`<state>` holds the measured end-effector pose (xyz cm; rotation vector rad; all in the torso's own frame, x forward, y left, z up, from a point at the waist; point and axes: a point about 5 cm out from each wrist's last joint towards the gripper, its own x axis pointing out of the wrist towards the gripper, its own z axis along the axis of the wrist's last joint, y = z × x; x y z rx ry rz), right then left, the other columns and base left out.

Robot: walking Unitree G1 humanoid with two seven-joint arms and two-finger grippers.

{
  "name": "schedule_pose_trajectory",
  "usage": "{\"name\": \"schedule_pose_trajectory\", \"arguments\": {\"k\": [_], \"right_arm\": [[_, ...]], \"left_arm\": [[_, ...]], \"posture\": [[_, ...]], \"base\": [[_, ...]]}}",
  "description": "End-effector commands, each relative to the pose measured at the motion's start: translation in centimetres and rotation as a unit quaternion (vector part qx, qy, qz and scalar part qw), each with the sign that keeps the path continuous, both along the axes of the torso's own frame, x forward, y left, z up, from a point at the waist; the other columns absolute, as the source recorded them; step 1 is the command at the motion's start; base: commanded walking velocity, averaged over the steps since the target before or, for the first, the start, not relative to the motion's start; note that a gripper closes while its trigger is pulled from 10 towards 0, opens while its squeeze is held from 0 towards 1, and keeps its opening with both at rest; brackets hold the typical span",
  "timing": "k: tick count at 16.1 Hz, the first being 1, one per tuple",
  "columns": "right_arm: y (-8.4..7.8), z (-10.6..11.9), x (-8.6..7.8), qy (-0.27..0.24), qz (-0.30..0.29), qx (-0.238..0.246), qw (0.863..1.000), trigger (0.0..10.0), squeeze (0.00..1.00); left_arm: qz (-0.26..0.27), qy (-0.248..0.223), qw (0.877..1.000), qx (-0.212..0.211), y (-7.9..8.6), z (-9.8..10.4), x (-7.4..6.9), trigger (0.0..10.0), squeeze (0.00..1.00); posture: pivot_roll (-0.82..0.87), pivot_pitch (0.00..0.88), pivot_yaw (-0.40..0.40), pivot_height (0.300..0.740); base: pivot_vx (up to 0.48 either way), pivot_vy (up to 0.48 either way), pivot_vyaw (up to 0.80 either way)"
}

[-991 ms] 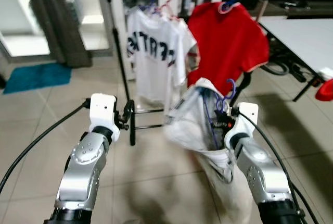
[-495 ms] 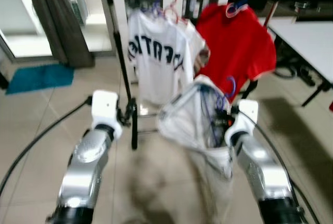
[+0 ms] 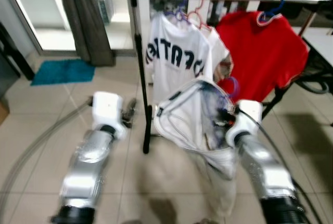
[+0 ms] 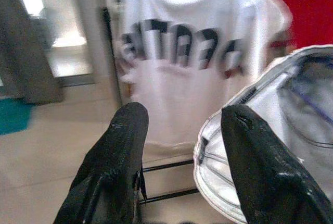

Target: Hang hanger

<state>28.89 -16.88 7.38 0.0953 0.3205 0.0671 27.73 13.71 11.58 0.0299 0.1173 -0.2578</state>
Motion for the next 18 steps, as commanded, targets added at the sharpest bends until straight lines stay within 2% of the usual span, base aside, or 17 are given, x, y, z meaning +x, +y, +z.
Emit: {"name": "schedule_pose_trajectory", "arguments": {"k": [1,6,9,18], "right_arm": [[0.57,1.9,0.74,-0.045,0.011,0.001,0.999,10.0,0.0],[0.99,2.1,1.04,-0.046,0.034,-0.002,0.998,10.0,0.0],[1.3,2.04,1.16,-0.047,0.04,-0.003,0.998,10.0,0.0],[1.48,2.12,1.46,-0.048,0.037,0.006,0.998,10.0,0.0]], "left_arm": [[0.013,-0.005,1.0,0.011,0.91,0.26,-0.04,10.0,0.0],[0.015,-0.006,1.0,0.01,0.91,0.26,-0.06,10.0,0.0],[0.016,-0.007,1.0,0.012,1.01,0.27,-0.2,10.0,0.0],[0.014,-0.006,1.0,0.018,1.2,0.28,-0.28,10.0,0.0]], "posture": [[0.14,0.029,-0.013,0.74],[0.15,0.026,-0.021,0.74],[0.15,0.024,-0.025,0.74],[0.16,0.021,-0.027,0.74]], "base": [[0.356,0.0,0.0],[0.359,0.0,0.0],[0.36,0.0,0.76],[0.36,0.0,0.0]]}}
